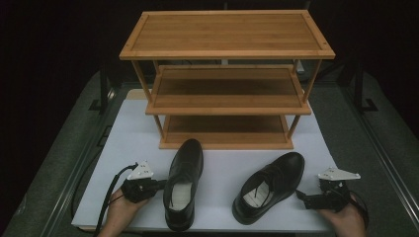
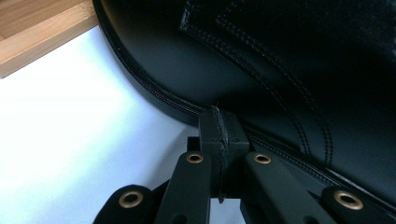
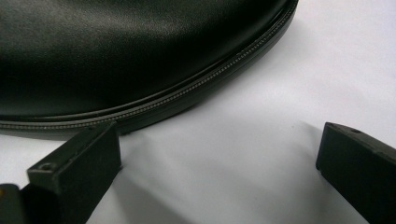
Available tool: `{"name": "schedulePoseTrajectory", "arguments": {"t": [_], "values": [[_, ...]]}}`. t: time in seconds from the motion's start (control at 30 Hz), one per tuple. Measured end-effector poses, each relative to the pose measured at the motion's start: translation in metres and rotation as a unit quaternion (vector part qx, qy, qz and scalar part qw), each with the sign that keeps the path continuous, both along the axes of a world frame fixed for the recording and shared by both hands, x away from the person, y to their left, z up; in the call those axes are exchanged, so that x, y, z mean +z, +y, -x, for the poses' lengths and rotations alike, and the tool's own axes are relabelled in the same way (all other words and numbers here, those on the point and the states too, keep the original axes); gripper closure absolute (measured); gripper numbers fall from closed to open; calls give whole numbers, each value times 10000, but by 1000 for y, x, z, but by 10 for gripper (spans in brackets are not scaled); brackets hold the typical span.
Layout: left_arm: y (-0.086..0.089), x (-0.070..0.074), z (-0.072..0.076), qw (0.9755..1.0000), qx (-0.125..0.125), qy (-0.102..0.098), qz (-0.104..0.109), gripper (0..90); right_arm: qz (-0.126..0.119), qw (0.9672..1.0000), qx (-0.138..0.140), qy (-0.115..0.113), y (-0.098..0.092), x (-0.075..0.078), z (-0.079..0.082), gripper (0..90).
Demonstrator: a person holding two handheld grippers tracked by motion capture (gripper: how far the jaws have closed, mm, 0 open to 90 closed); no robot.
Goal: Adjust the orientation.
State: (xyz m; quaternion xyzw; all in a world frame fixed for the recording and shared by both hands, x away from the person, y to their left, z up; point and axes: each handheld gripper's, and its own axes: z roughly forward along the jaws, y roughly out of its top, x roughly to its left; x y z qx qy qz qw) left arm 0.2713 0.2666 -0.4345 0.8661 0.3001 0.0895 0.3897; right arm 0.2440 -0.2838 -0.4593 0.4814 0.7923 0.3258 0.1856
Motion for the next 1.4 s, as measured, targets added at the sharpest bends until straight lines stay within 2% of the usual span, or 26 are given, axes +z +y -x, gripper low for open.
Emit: {"name": "schedulePoseTrajectory", "arguments": {"t": [0.13,0.43,0.8,1.17,1.27,1.4], "values": [[-4,-1,0,9999,-47,68,91,900,0,10000,-2,3,0,0,0,0],[-23,-2,0,9995,-258,116,123,900,0,10000,0,3,0,0,0,0],[-40,-3,1,9990,-280,239,263,900,2,10000,-1,5,0,0,0,0],[-51,-4,1,9990,-298,212,269,900,0,10000,-2,6,0,0,0,0],[-48,-3,1,9988,-360,197,249,900,2,10000,0,1,0,0,0,0],[-42,1,1,9994,-288,69,166,900,1,10000,0,-1,0,0,0,0]]}}
